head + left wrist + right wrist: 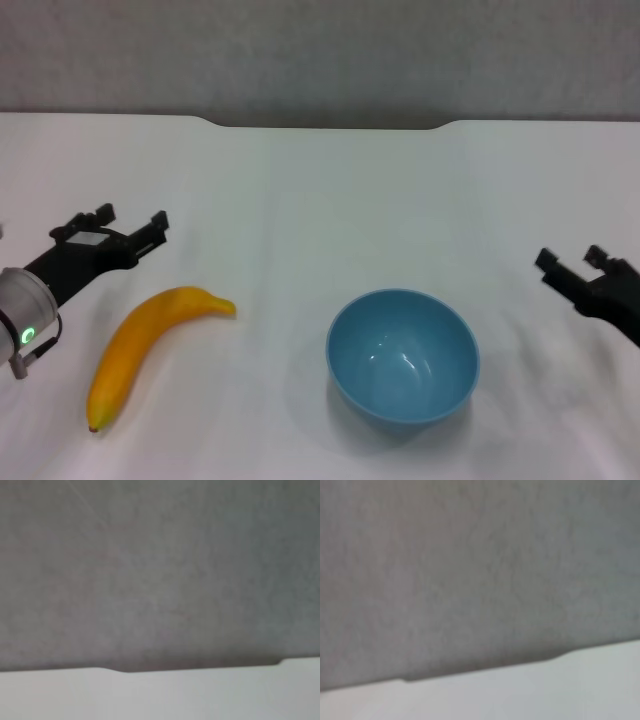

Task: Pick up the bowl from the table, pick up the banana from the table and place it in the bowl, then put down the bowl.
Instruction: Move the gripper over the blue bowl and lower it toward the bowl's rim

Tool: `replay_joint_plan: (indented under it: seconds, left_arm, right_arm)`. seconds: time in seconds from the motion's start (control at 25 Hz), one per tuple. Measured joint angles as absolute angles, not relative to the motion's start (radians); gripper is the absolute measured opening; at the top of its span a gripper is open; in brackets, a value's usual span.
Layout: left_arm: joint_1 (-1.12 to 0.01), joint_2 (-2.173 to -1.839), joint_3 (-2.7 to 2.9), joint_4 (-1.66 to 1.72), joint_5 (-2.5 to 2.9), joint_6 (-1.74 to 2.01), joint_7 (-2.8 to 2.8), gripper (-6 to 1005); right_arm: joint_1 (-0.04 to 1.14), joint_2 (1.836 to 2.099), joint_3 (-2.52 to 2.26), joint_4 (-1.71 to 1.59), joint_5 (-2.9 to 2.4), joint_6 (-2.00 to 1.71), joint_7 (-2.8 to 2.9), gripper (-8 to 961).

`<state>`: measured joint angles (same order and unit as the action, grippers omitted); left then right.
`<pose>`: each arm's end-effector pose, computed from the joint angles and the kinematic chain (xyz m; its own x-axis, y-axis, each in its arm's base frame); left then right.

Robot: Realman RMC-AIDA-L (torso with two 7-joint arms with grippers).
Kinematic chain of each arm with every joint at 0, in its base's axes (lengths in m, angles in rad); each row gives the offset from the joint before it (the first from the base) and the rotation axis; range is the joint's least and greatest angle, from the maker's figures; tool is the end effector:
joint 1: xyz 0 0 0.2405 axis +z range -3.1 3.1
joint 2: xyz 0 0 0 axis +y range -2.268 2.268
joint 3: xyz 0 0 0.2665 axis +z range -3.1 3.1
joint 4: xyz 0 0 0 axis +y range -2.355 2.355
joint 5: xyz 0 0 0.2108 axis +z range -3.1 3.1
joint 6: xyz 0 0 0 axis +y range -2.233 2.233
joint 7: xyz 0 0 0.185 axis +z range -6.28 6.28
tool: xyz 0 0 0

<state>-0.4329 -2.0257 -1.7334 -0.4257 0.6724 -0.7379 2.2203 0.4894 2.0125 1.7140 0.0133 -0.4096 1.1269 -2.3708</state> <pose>-0.3258 0.4169 -0.0330 0.6387 0.2985 0.7092 0.7635 -0.3601 -0.5361 0.3486 0.3726 -0.0359 0.5222 -0.2567 -0.8133 -0.8362 -0.3417 -0.4290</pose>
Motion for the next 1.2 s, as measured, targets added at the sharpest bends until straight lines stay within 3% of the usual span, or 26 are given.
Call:
replay_joint_plan:
  seconds: [0.16, 0.36, 0.52, 0.68, 1.04, 1.2]
  left_arm:
    - [-0.427, -2.026, -1.733, -0.448, 0.718, -0.735, 2.185, 840]
    - [-0.401, -2.027, -1.734, -0.498, 0.734, -0.735, 2.21, 839]
    - [-0.39, -2.03, -1.735, -0.491, 0.748, -0.726, 2.222, 838]
    - [-0.364, -2.031, -1.742, -0.491, 0.746, -0.723, 2.229, 837]
    - [-0.34, -2.033, -1.757, -0.474, 0.745, -0.722, 2.252, 834]
    - [-0.329, -2.035, -1.771, -0.468, 0.741, -0.72, 2.267, 833]
  right_arm:
    - [0.488, 2.008, 1.647, 0.095, -0.448, 1.046, -2.292, 880]
    - [0.454, 1.979, 1.637, 0.358, -0.687, 0.887, -2.07, 880]
    - [0.371, 2.004, 1.639, 0.615, -0.89, 0.7, -1.99, 879]
    - [0.32, 2.005, 1.611, 0.816, -1.062, 0.642, -1.805, 879]
    - [0.361, 2.004, 1.636, 1.089, -1.8, 0.658, -1.071, 879]
    - [0.435, 2.002, 1.653, 1.082, -1.968, 0.749, -0.842, 879]
